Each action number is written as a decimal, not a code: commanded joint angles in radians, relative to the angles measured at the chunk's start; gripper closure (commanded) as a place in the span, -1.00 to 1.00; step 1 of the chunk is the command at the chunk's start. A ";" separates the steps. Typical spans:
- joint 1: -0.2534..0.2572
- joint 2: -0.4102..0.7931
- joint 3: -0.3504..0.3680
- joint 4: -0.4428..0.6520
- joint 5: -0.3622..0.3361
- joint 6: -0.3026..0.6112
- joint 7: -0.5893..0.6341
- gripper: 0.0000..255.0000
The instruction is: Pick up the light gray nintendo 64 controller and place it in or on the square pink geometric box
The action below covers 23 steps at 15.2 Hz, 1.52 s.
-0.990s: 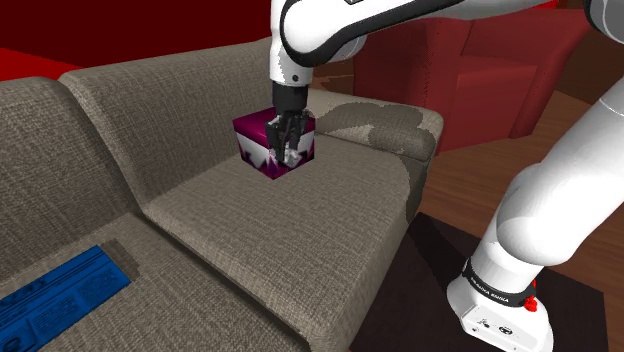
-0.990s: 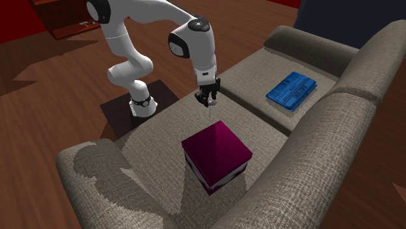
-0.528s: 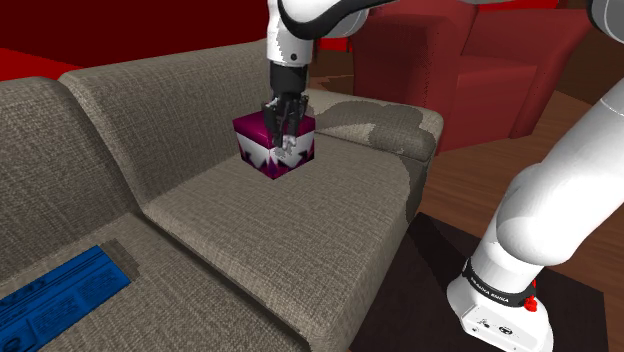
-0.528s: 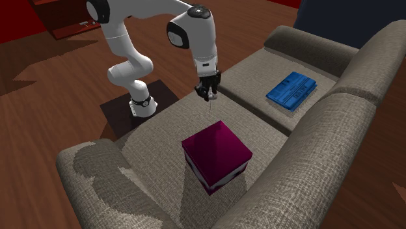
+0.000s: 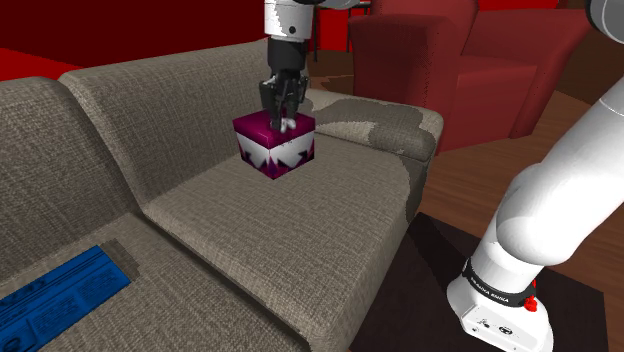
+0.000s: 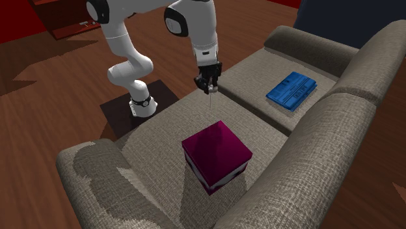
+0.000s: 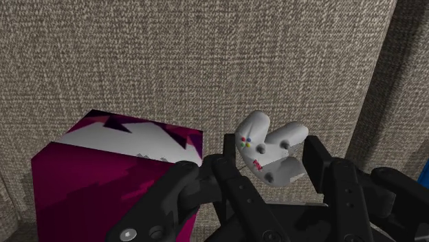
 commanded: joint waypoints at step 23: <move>-0.086 0.523 -0.087 0.598 -0.116 -0.109 -0.158 1.00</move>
